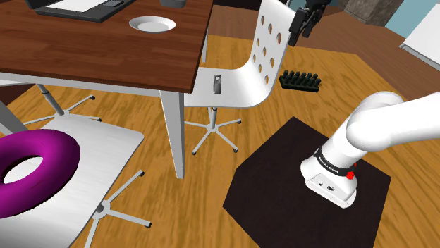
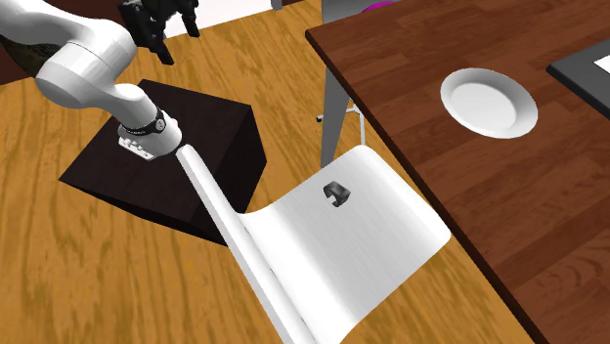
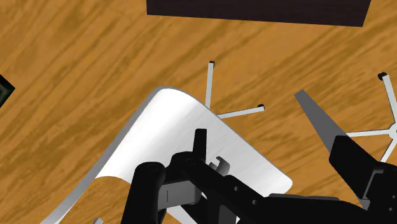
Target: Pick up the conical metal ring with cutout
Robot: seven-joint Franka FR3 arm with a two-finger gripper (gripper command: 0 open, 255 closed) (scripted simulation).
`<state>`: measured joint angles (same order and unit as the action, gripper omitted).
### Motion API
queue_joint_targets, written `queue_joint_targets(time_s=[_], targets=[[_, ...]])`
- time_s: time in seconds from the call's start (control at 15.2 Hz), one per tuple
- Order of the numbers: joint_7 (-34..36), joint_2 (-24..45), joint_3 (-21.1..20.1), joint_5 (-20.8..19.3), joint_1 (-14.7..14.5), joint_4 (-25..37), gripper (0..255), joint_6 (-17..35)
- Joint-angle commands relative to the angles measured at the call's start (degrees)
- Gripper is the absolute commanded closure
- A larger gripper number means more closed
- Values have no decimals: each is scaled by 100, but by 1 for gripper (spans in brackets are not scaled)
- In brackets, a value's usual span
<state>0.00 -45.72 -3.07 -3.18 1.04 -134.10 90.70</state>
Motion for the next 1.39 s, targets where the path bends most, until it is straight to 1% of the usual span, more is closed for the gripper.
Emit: queue_joint_targets(time_s=[0.0, 0.33, 0.66, 0.99, 1.32], targets=[[0, 0, 0, 0, 0, 0, 0, 0], [558, 597, -186, 80, 125, -373, 0, 1050], [1118, 1399, -369, 89, 273, -522, 0, 2082], [1704, 2362, -539, -4, 447, -443, 0, 3040], [2343, 3428, -668, -237, 625, -141, 0, 3866]])
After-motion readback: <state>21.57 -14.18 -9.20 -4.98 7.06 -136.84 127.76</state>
